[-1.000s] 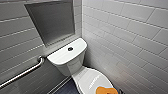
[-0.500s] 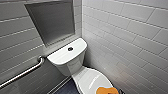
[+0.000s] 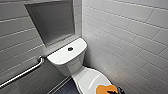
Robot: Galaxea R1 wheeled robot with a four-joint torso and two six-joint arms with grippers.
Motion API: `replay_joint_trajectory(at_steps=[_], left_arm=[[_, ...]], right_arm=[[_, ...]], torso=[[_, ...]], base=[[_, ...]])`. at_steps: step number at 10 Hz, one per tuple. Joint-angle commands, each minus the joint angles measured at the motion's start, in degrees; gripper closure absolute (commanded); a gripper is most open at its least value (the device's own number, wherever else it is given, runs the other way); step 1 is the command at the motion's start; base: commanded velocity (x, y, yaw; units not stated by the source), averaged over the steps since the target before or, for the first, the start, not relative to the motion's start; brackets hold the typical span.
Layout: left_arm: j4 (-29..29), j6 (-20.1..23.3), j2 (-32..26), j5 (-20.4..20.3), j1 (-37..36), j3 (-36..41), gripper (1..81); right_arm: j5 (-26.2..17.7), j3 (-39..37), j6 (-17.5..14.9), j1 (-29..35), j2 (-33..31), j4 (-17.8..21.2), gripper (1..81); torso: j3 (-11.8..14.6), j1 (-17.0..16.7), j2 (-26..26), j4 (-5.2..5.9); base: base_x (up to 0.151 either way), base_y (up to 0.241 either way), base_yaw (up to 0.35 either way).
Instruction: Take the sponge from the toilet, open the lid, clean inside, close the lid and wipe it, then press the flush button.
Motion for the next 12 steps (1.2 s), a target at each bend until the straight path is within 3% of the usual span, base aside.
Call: replay_joint_trajectory(at_steps=[1,6,7,9,12], left_arm=[[-0.11,0.23,0.13,5.08,1.49,0.38,1.0],[-0.19,0.14,0.22,5.18,1.57,0.47,1.0],[-0.11,0.14,0.22,5.18,1.57,0.47,1.0],[0.07,0.14,0.40,5.18,1.49,0.47,1.0],[0.33,0.32,0.31,4.56,1.22,1.16,1.0]], right_arm=[[-1.05,-2.48,-0.37,6.45,-0.57,-3.54,1.0],[-0.97,-6.53,-0.28,4.25,3.04,-5.93,1.0],[-0.96,-6.27,-0.11,4.34,2.52,-5.93,81.1],[-0.96,-2.69,0.24,5.22,-0.72,-6.02,81.1],[-1.66,16.28,-0.37,7.42,-14.33,-7.59,81.1]], torso=[[0.00,0.00,0.00,0.00],[0.00,0.00,0.00,0.00],[0.00,0.00,0.00,0.00],[0.00,0.00,0.00,0.00],[0.00,0.00,0.00,0.00]], base=[[0.000,0.000,0.000],[0.000,0.000,0.000],[0.000,0.000,0.000],[0.000,0.000,0.000],[0.000,0.000,0.000]])
